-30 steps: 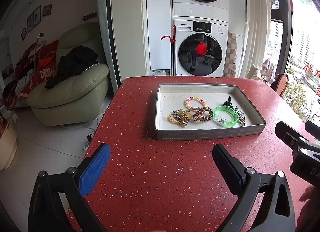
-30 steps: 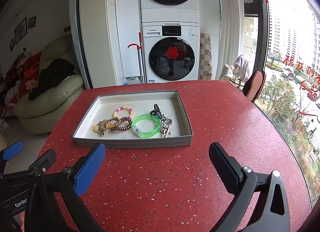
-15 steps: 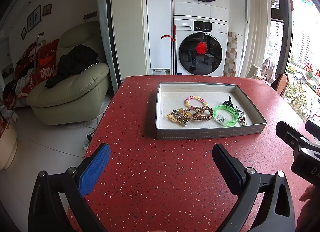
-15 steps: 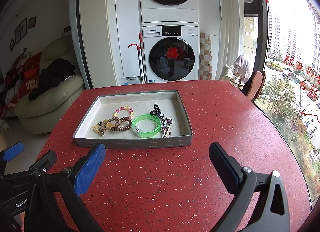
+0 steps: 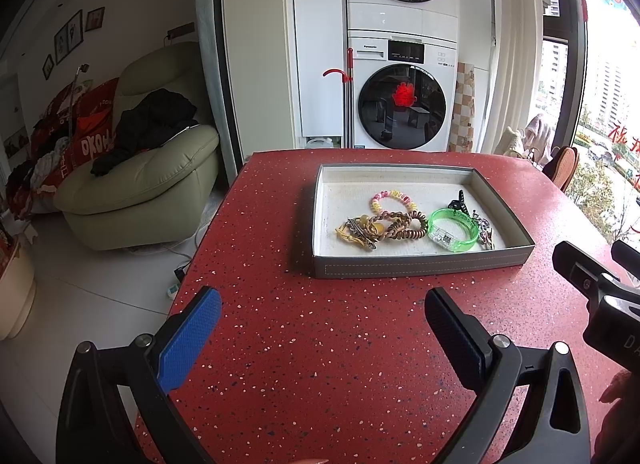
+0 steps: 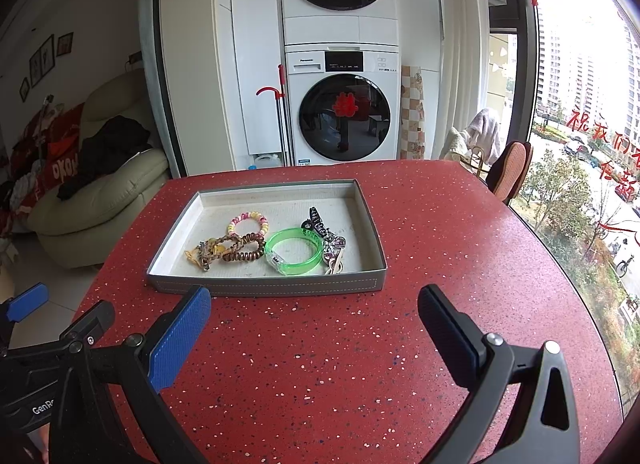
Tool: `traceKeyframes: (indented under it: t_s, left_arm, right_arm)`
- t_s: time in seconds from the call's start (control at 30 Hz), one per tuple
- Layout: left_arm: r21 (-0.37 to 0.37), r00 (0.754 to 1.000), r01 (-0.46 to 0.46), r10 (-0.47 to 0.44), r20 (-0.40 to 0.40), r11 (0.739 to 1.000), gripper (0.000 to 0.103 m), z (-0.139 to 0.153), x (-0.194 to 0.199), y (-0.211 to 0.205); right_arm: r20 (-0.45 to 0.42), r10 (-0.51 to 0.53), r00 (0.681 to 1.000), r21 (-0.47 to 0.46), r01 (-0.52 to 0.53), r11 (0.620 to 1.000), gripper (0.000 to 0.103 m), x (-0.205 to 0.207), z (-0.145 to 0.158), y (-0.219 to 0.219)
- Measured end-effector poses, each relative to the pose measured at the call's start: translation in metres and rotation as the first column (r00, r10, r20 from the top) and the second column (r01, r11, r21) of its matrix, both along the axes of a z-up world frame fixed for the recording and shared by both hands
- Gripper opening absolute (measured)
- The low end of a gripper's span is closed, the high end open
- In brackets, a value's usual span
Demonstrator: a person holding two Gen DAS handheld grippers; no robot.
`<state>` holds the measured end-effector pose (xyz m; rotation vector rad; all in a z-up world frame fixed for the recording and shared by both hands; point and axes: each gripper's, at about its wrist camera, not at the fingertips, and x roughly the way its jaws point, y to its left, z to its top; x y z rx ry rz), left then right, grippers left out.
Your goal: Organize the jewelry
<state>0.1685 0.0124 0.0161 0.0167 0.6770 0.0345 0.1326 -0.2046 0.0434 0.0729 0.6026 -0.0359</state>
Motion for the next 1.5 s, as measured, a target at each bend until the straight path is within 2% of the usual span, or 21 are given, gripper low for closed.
traceKeyframes:
  t_s: [1.5]
  left_arm:
    - [-0.001,1.000,-0.005,0.005,-0.004,1.000,0.103,0.0019,0.0000,0.0024]
  right_arm:
    - [0.003,0.006,1.000,-0.002,-0.006,1.000,0.103,-0.0002,0.0014,0.0056]
